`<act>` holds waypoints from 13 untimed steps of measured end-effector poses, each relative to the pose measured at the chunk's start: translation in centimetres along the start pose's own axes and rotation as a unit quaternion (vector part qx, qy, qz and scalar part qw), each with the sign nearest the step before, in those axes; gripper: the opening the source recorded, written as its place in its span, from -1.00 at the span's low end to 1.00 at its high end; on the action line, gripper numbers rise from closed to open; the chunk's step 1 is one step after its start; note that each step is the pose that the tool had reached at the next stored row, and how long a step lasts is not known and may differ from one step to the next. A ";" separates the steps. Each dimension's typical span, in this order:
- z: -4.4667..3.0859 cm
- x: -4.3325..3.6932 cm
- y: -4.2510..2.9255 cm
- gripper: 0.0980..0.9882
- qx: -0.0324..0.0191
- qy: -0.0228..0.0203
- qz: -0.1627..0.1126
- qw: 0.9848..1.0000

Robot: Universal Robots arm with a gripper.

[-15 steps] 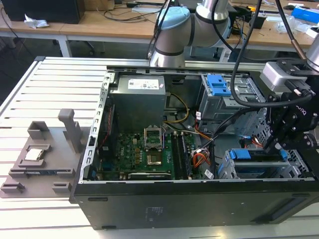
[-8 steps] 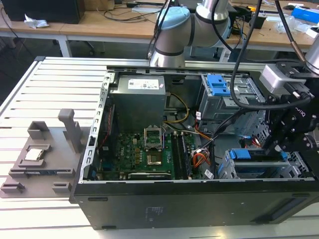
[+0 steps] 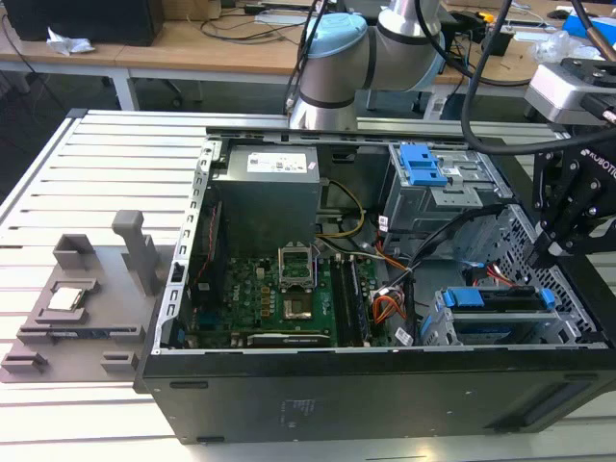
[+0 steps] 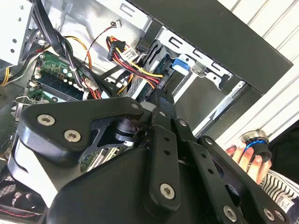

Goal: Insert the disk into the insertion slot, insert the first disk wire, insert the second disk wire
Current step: 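Insert the first disk wire, then insert the second disk wire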

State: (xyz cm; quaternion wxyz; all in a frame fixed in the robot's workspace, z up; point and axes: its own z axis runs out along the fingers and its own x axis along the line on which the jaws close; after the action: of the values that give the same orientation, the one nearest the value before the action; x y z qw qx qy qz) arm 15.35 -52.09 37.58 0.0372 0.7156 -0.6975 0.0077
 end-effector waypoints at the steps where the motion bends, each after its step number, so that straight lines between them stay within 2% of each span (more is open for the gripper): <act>1: -0.01 0.00 0.00 -0.98 0.000 0.000 0.000 1.000; 7: -0.03 0.01 0.08 -0.98 0.000 0.000 0.000 1.000; 13: 0.02 -0.02 0.93 -0.98 0.000 0.000 0.000 1.000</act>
State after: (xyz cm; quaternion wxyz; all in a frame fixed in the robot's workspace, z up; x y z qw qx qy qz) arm 14.42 -52.09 37.60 0.0373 0.7156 -0.6975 0.0077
